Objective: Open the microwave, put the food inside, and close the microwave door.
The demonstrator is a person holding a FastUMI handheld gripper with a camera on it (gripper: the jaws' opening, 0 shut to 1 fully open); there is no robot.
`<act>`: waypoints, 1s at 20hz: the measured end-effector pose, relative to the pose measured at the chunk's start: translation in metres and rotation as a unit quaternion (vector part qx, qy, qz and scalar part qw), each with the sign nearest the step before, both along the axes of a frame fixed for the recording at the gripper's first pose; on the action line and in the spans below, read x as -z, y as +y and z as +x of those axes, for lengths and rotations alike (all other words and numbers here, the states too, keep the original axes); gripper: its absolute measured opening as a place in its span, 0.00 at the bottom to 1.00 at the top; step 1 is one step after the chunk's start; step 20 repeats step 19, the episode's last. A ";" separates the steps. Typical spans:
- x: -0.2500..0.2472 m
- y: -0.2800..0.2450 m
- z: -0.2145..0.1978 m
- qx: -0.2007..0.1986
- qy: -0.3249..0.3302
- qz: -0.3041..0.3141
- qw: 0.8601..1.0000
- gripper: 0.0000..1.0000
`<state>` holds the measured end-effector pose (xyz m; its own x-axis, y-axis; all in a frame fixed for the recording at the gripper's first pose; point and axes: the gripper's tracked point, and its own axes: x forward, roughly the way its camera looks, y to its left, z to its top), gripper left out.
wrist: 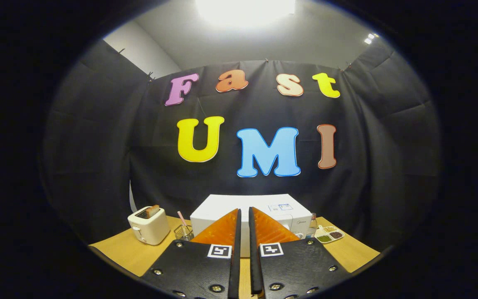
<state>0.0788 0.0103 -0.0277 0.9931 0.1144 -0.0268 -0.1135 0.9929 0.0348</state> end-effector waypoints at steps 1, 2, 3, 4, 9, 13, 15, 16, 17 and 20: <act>-0.007 0.003 -0.009 -0.006 0.001 0.001 1.000 0.10; -0.015 0.004 -0.017 -0.006 -0.003 0.000 1.000 0.11; -0.023 0.001 -0.025 -0.001 -0.011 -0.003 1.000 0.11; -0.029 -0.001 -0.032 0.004 -0.018 -0.005 1.000 0.11; -0.037 -0.003 -0.063 0.026 -0.031 0.000 0.999 0.30; -0.015 0.008 -0.079 0.011 0.012 0.006 1.000 0.99; -0.017 0.006 -0.082 0.012 0.002 -0.010 1.000 0.98; -0.018 0.001 -0.082 0.020 -0.003 -0.017 1.000 0.98; -0.019 0.000 -0.083 0.024 -0.007 -0.020 0.999 0.99; -0.018 0.000 -0.085 0.023 -0.009 -0.018 1.000 0.98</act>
